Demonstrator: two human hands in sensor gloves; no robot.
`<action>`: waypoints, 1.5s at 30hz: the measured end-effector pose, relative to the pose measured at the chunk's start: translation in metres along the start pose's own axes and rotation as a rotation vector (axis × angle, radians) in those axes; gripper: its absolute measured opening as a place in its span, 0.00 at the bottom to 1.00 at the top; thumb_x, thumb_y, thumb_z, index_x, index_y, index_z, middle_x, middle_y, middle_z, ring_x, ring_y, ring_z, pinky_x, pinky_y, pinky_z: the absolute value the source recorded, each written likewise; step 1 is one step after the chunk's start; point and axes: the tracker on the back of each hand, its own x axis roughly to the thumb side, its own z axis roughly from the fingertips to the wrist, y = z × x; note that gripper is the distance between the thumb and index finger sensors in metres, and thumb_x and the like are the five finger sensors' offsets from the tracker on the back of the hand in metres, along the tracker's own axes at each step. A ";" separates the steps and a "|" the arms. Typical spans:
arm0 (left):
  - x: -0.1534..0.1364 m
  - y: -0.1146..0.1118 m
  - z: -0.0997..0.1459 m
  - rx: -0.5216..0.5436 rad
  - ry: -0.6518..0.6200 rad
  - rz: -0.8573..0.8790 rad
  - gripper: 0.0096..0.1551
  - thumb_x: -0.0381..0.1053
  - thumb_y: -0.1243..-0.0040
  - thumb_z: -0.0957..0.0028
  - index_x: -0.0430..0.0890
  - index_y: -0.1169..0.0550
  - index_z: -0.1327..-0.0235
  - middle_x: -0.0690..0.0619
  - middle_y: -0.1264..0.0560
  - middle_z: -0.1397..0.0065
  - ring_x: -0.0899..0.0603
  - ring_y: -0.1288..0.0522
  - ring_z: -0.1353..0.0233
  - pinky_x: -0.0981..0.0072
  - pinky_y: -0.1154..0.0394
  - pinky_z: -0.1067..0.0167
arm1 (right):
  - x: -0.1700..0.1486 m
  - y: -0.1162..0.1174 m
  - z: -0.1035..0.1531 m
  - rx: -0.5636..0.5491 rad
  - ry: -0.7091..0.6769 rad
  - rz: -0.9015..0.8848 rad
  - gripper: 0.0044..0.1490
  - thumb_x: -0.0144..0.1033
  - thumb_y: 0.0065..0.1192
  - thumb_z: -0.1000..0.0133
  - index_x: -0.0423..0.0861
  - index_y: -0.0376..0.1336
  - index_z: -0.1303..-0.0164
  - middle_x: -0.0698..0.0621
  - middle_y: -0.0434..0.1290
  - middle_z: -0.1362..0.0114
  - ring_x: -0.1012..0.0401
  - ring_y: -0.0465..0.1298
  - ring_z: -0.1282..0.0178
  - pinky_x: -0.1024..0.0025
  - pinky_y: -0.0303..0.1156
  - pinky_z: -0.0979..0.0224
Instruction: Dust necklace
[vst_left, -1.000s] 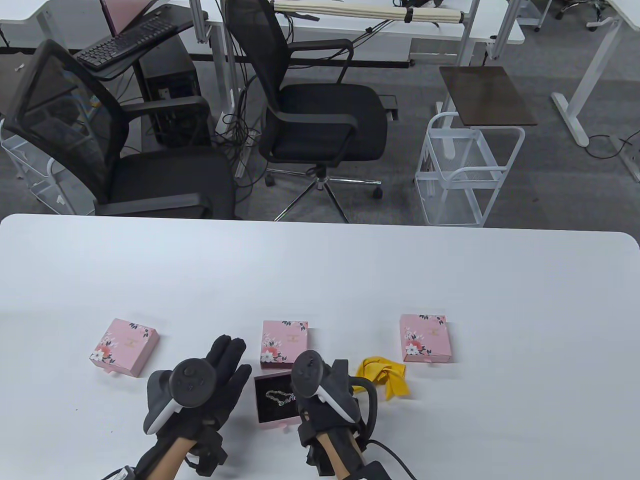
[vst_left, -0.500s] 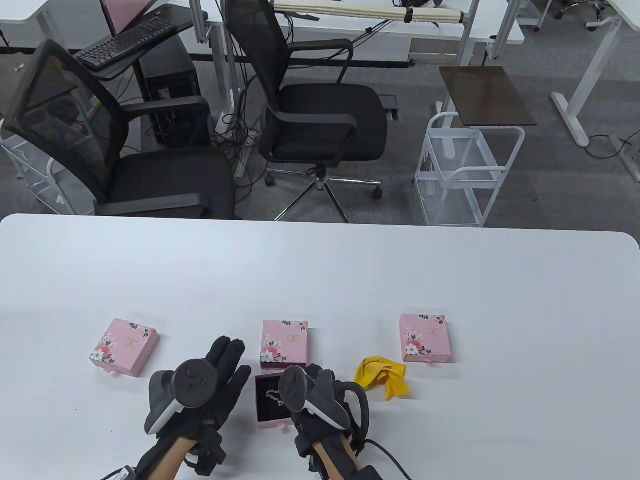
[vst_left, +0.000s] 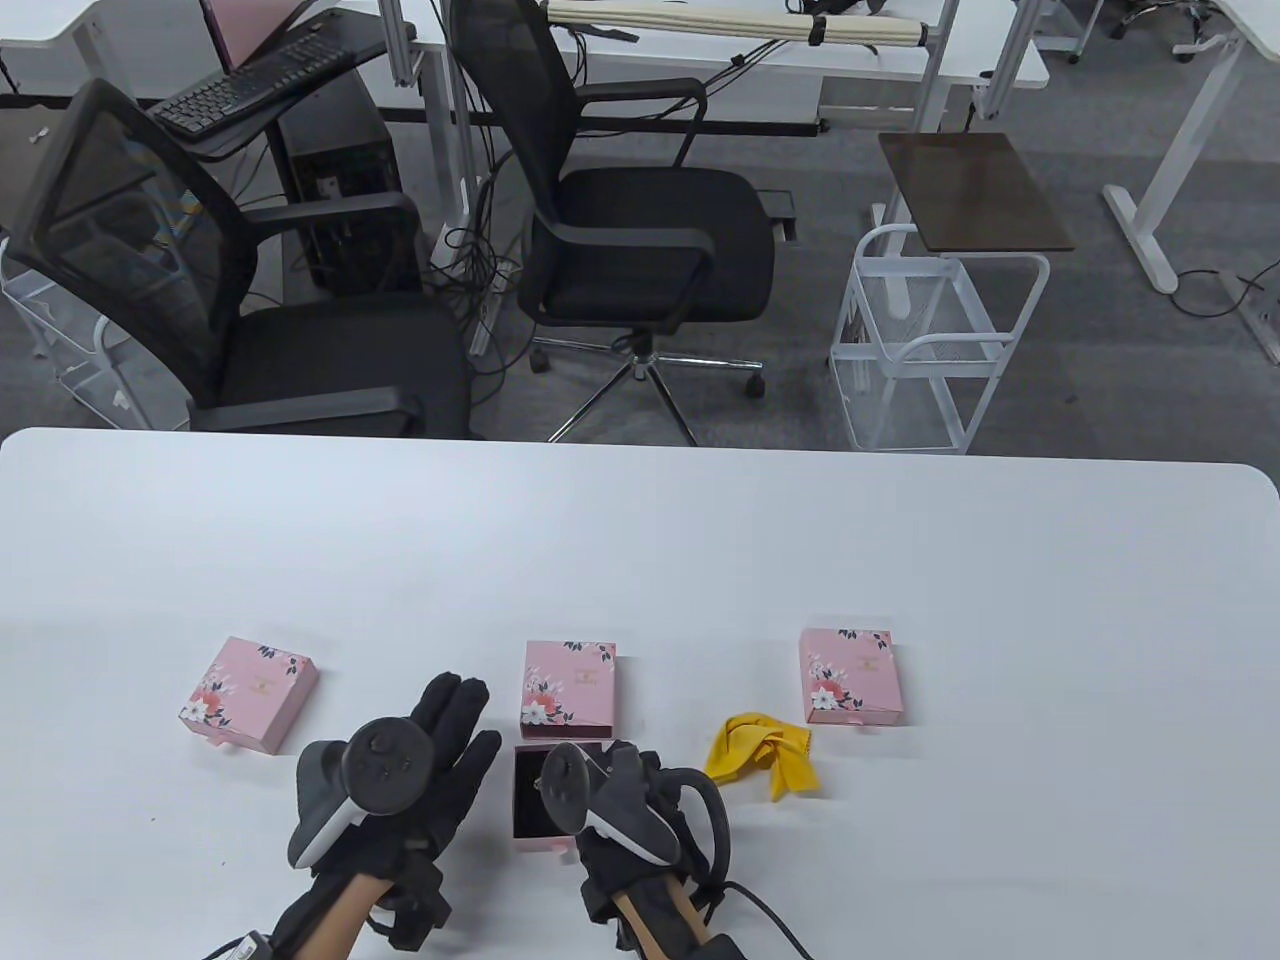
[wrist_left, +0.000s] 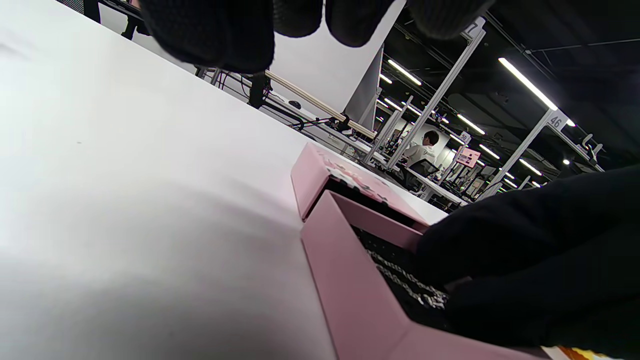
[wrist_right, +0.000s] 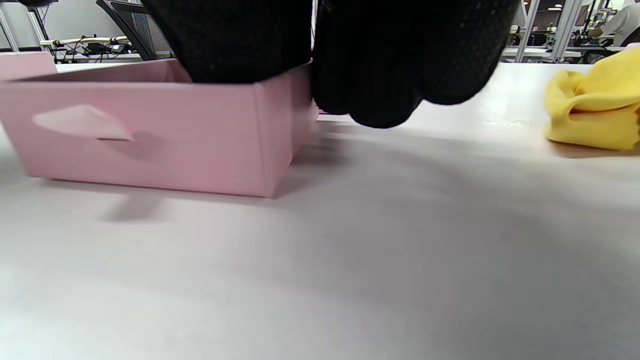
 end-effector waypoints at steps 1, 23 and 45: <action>0.000 0.000 0.000 0.000 0.001 0.000 0.36 0.62 0.55 0.34 0.50 0.41 0.15 0.45 0.48 0.11 0.33 0.36 0.25 0.43 0.32 0.31 | 0.001 0.000 0.000 0.001 0.001 0.007 0.29 0.33 0.71 0.35 0.40 0.64 0.26 0.31 0.66 0.23 0.37 0.72 0.32 0.44 0.70 0.31; -0.003 0.002 0.000 0.008 -0.013 0.032 0.37 0.63 0.55 0.34 0.50 0.42 0.15 0.45 0.49 0.11 0.33 0.37 0.25 0.43 0.32 0.30 | 0.000 -0.002 0.001 -0.014 -0.031 0.004 0.26 0.32 0.63 0.33 0.38 0.63 0.26 0.27 0.58 0.18 0.32 0.65 0.27 0.40 0.65 0.28; -0.002 -0.005 -0.002 -0.006 -0.044 0.023 0.38 0.63 0.51 0.35 0.50 0.41 0.15 0.44 0.46 0.11 0.34 0.37 0.25 0.43 0.33 0.30 | -0.017 -0.106 0.015 -0.159 -0.152 -0.404 0.26 0.32 0.62 0.32 0.36 0.62 0.26 0.35 0.74 0.31 0.41 0.78 0.40 0.46 0.73 0.35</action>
